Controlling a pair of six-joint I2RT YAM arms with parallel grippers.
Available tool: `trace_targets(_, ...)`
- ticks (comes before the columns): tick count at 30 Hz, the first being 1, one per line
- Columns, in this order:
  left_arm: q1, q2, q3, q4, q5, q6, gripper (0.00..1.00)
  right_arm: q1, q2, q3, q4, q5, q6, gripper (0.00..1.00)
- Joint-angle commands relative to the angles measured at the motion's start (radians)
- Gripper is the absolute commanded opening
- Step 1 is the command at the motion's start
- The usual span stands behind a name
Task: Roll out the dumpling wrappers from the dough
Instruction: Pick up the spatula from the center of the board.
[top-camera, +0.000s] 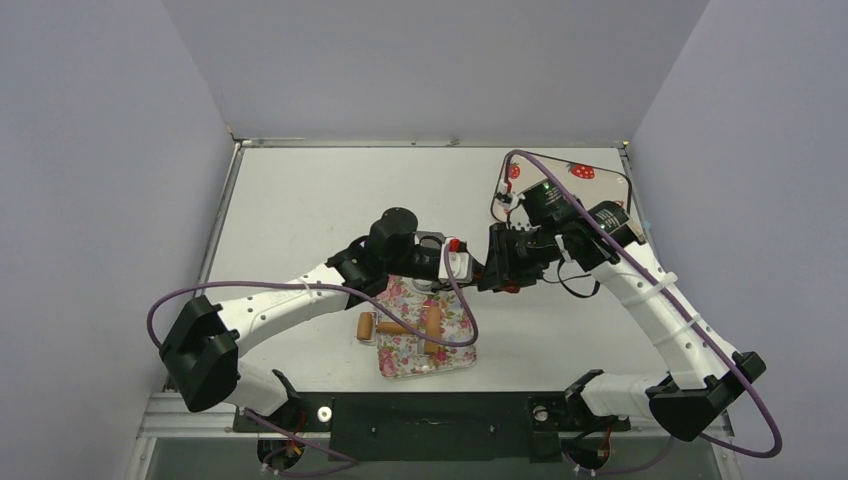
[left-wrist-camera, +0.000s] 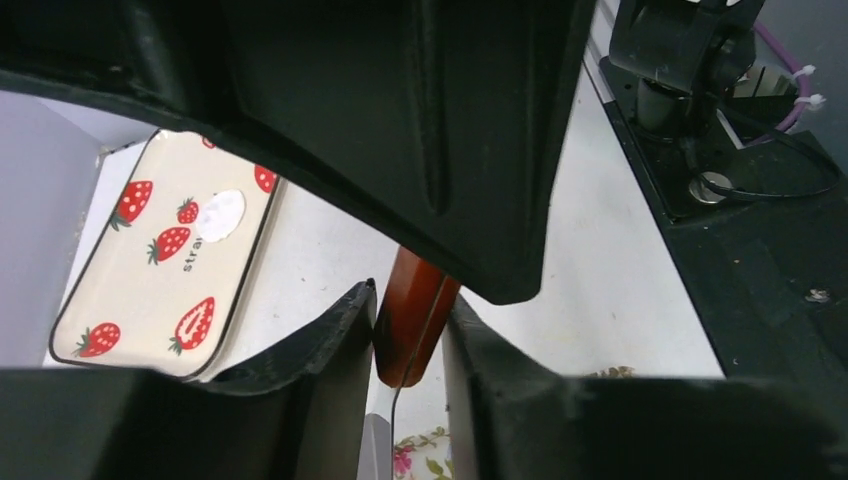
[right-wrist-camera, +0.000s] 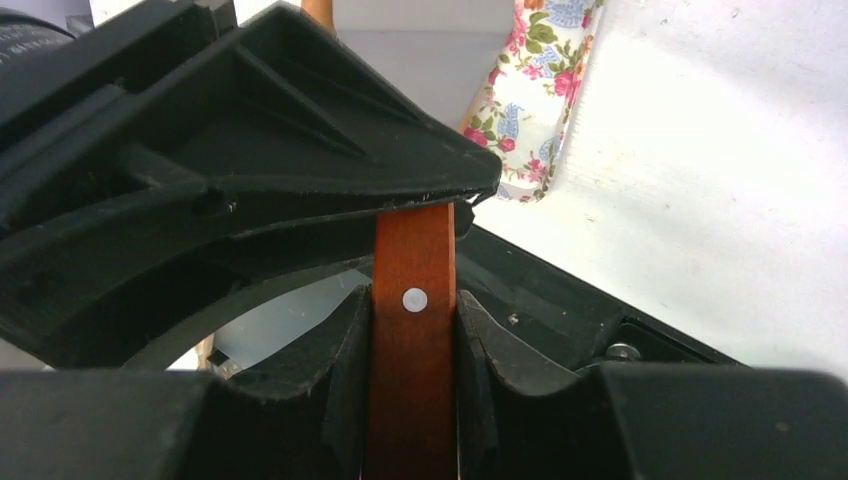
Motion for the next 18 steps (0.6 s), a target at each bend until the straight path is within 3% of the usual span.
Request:
trace_targets(1, -0.003, 0.012, 0.039, 0.084, -0.056, -0.032, 0.11, 0.011, 0.002, 0.063, 0.07, -0.036, 0.011, 0.0)
trace_targets(3, -0.002, 0.01, 0.034, 0.091, -0.075, -0.025, 0.0, 0.011, 0.003, 0.075, 0.075, -0.036, 0.011, 0.0)
trace_targets(6, 0.008, -0.003, 0.027, 0.13, -0.087, -0.082, 0.0, -0.003, 0.005, 0.101, 0.099, -0.029, 0.005, 0.03)
trace_targets(7, 0.012, -0.006, 0.022, 0.145, -0.087, -0.107, 0.0, -0.01, 0.002, 0.105, 0.108, -0.028, 0.001, 0.18)
trace_targets(8, 0.018, -0.013, 0.019, 0.171, -0.086, -0.168, 0.0, -0.026, -0.002, 0.108, 0.13, -0.035, -0.001, 0.27)
trace_targets(11, 0.027, -0.029, 0.003, 0.214, -0.058, -0.268, 0.0, -0.065, -0.018, 0.115, 0.202, -0.07, 0.01, 0.79)
trace_targets(13, 0.027, -0.039, -0.009, 0.237, -0.047, -0.322, 0.0, -0.076, -0.022, 0.129, 0.252, -0.081, 0.01, 0.86)
trace_targets(18, 0.043, -0.047, -0.017, 0.3, -0.055, -0.486, 0.0, -0.095, -0.021, 0.177, 0.318, -0.11, -0.091, 0.89)
